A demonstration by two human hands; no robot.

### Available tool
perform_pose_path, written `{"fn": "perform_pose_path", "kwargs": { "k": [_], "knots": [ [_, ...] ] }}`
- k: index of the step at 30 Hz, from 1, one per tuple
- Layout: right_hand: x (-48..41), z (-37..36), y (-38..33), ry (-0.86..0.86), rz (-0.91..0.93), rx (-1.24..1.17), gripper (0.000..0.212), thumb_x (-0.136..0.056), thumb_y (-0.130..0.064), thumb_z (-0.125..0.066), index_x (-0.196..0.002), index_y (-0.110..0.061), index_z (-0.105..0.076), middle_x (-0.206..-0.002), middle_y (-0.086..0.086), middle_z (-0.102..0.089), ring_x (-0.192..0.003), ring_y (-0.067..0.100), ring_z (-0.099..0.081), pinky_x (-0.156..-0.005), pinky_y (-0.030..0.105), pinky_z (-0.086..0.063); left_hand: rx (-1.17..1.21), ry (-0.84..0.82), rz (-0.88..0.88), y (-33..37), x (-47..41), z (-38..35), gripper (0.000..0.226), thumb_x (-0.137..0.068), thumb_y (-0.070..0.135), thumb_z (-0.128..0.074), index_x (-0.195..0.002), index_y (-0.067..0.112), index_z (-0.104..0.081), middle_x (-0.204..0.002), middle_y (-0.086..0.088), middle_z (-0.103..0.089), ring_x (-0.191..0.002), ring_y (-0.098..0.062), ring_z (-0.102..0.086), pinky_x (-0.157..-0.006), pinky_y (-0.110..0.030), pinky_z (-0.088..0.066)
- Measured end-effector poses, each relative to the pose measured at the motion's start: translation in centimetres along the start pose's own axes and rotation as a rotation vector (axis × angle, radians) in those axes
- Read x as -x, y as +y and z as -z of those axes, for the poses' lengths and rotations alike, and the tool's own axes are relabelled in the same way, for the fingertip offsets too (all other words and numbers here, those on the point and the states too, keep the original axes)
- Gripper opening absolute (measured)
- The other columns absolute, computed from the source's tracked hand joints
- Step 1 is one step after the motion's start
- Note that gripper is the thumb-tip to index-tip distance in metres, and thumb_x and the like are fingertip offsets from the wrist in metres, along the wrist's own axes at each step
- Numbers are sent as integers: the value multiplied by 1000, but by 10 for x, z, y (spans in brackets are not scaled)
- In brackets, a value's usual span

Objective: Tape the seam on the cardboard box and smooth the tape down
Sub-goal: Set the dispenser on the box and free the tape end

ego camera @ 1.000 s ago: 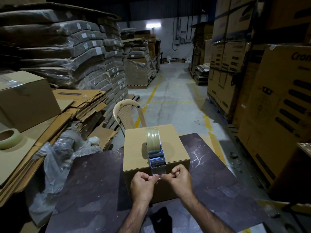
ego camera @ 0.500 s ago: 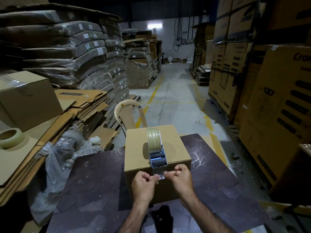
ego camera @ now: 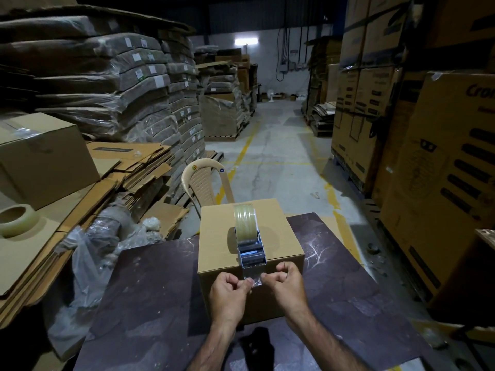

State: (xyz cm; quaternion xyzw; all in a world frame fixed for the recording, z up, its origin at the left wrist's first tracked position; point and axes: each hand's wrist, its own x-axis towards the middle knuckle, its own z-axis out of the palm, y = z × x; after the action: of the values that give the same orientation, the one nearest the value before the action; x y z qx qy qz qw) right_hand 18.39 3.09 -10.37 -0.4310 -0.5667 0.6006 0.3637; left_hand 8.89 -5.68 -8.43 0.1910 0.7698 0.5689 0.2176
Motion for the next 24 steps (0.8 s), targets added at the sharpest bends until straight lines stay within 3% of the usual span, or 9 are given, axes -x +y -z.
{"fn": "perform_pose_path", "kwargs": {
  "k": [6,11,19,24],
  "knots": [
    [-1,-2,-4,1,-3,29,38,-73,-15,-80,-91,-19,-47,-72,3,-74,-74,21,-68,-80,40,-51,-19,-4,-8,2,0,1,27,-74,22,-81,-75,13,-55,-69,-6,-72,-59,-17,-58,-57,-29,-47],
    [0,-3,-7,5,9,57,39,-71,-14,-82,-89,-19,-47,-69,4,-74,-74,23,-69,-80,43,-52,-17,58,-37,6,0,0,33,-70,26,-82,-65,17,-51,-55,3,-53,-51,-15,-43,-50,-26,-35],
    [3,0,-9,-38,15,70,41,-71,-11,-80,-96,-17,-48,-66,0,-73,-77,19,-69,-81,35,-51,-1,45,-17,1,-3,-4,30,-74,26,-79,-69,16,-52,-64,-9,-62,-55,-19,-52,-52,-32,-44],
    [2,0,-10,-73,11,42,41,-72,-16,-80,-98,-17,-48,-72,1,-74,-73,16,-68,-77,36,-51,-27,60,-78,7,0,-3,32,-76,19,-78,-64,15,-49,-55,4,-48,-50,-11,-39,-46,-23,-30]
  ]
}}
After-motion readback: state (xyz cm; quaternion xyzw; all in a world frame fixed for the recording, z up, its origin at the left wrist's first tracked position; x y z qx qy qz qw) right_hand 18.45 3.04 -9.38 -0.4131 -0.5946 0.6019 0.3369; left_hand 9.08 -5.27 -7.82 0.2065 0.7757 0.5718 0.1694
